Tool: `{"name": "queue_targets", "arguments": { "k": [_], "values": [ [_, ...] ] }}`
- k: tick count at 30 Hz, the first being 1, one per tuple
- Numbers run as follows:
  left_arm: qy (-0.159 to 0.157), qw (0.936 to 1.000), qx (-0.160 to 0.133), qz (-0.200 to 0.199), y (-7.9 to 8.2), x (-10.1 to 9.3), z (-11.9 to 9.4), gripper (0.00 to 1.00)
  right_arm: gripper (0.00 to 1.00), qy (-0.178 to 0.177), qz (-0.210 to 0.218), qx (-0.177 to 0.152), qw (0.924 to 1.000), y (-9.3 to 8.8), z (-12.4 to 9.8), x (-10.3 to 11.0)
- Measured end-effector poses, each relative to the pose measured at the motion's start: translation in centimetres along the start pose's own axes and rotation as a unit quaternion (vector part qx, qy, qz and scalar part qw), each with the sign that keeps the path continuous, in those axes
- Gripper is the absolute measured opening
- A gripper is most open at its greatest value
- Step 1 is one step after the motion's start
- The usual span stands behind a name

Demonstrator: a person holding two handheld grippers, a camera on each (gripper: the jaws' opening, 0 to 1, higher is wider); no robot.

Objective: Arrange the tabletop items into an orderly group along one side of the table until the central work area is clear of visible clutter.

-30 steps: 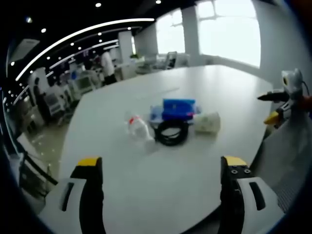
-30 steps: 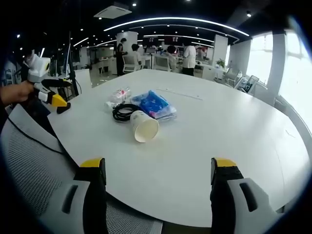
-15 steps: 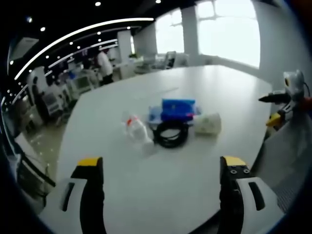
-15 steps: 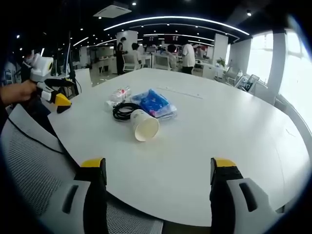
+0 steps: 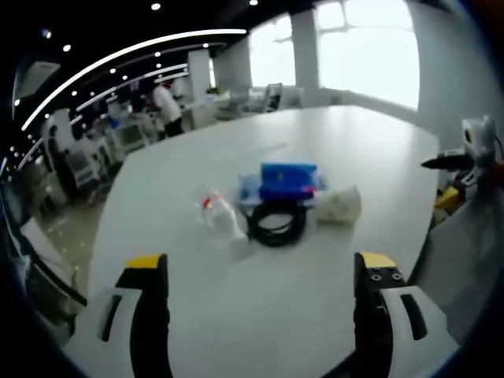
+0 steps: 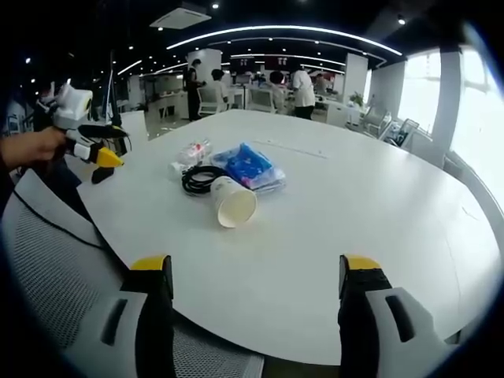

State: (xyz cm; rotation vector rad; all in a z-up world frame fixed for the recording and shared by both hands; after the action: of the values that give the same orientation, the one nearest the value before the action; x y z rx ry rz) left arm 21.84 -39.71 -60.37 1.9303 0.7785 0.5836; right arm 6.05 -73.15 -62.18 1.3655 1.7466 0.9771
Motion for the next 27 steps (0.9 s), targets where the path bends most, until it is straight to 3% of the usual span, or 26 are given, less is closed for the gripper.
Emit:
{"name": "queue_targets", "arguments": {
  "k": [27],
  "values": [
    [-0.007, 0.9999, 0.0, -0.011, 0.9, 0.7, 3.7, 0.92, 0.86, -0.002, 0.003, 0.003, 1.0, -0.1, 0.0, -0.1]
  ]
}}
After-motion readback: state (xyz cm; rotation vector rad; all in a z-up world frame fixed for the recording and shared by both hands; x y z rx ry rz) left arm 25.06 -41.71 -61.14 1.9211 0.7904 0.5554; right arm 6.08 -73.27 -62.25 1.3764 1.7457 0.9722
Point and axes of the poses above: the point that each gripper's makers call its tool centre point, and the gripper's own axes: z roughly forward along the fingers, x roughly to its left, y roughly out of its top, the point moved 7 cm from there along -z, roughly backward along the fingers, and after that the axes turned 6 degrees about -x, right-handed, at the moved point
